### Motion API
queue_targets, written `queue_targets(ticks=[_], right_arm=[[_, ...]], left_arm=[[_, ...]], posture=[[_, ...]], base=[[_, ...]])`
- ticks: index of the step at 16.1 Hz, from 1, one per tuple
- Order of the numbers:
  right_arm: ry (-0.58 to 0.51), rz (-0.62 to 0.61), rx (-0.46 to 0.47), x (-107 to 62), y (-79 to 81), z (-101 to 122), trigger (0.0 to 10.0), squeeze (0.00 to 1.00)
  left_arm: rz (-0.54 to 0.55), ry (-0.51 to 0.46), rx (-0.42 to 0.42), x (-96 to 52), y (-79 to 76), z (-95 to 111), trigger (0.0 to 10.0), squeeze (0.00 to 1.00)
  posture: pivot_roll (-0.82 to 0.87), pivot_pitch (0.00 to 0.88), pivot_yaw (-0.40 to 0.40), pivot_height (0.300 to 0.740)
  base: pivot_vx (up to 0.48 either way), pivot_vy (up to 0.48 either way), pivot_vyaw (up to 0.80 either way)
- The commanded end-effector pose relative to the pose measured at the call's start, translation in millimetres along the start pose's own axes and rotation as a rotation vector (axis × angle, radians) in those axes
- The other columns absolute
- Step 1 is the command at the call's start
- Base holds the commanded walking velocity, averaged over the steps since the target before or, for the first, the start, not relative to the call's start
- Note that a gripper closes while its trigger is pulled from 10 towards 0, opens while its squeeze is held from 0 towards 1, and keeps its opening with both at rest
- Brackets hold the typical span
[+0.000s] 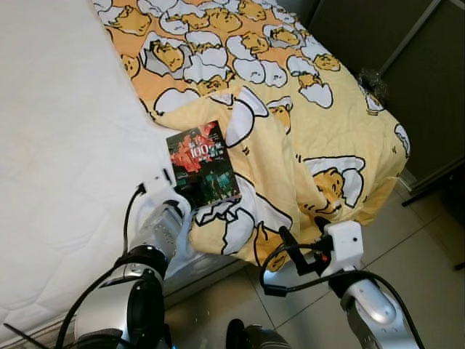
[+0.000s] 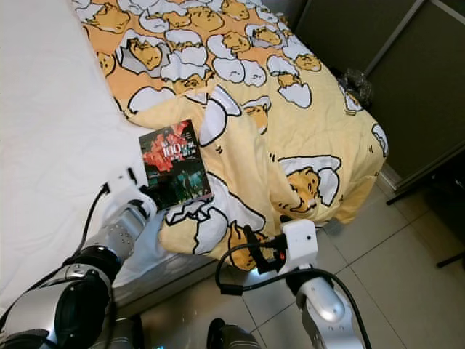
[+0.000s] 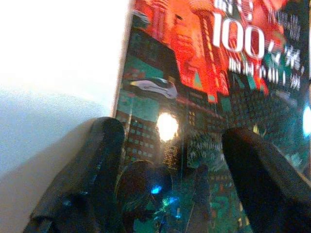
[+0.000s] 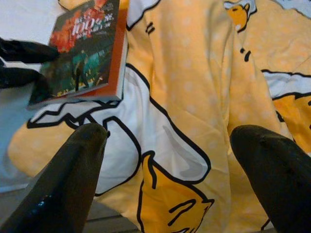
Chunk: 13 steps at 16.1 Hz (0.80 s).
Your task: Clean up the room
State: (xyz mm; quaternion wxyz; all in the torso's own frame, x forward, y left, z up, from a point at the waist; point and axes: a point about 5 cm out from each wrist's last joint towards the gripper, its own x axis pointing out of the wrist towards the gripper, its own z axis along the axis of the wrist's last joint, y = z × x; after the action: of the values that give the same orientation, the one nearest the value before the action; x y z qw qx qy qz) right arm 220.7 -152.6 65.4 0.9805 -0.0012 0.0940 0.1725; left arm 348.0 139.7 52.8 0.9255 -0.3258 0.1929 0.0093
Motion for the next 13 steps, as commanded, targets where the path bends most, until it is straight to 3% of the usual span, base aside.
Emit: queue_targets(ticks=[1, 5, 7, 8, 11, 12, 13], right_arm=[[0.023, -0.035, 0.006, -4.9, -12.8, -5, 10.0, 0.0], [0.03, -0.034, 0.009, -1.1, -20.8, -8, 10.0, 0.0], [0.038, -0.028, 0.01, 2.0, -25.1, -13, 10.0, 0.0], [0.043, -0.024, 0.01, 2.6, -26.8, -15, 10.0, 0.0], [0.058, -0.022, 0.008, 3.3, -33.8, -22, 10.0, 0.0], [0.059, -0.02, 0.008, 5.2, -35.9, -23, 10.0, 0.0], [0.057, -0.018, 0.009, 5.8, -36.1, -24, 10.0, 0.0]], left_arm=[[-0.018, 0.114, -0.062, -2.3, -6.8, -30, 0.0, 0.0], [-0.062, 0.113, 0.028, -3.8, -11.0, -37, 0.0, 0.0], [-0.081, 0.162, 0.272, -6.5, -12.0, -49, 0.0, 0.0], [-0.107, 0.168, 0.291, -7.0, -15.2, -52, 0.0, 0.0], [-0.108, 0.186, 0.189, -7.8, -16.4, -57, 0.0, 0.0], [-0.12, 0.18, 0.091, -7.7, -17.7, -57, 0.0, 0.0], [-0.126, 0.172, 0.05, -7.4, -18.5, -56, 0.0, 0.0]], posture=[[-0.22, 0.183, -0.212, 0.74], [-0.2, 0.164, -0.225, 0.74], [-0.2, 0.165, -0.233, 0.74], [-0.2, 0.165, -0.236, 0.74], [-0.19, 0.161, -0.236, 0.74], [-0.19, 0.151, -0.236, 0.74], [-0.19, 0.151, -0.236, 0.74]], base=[[0.0, 0.0, 0.0], [0.0, 0.0, 0.0], [0.0, 0.0, 0.0], [0.0, 0.0, 0.0], [0.0, 0.0, 0.0], [0.0, 0.0, 0.0], [0.0, 0.0, 0.0]])
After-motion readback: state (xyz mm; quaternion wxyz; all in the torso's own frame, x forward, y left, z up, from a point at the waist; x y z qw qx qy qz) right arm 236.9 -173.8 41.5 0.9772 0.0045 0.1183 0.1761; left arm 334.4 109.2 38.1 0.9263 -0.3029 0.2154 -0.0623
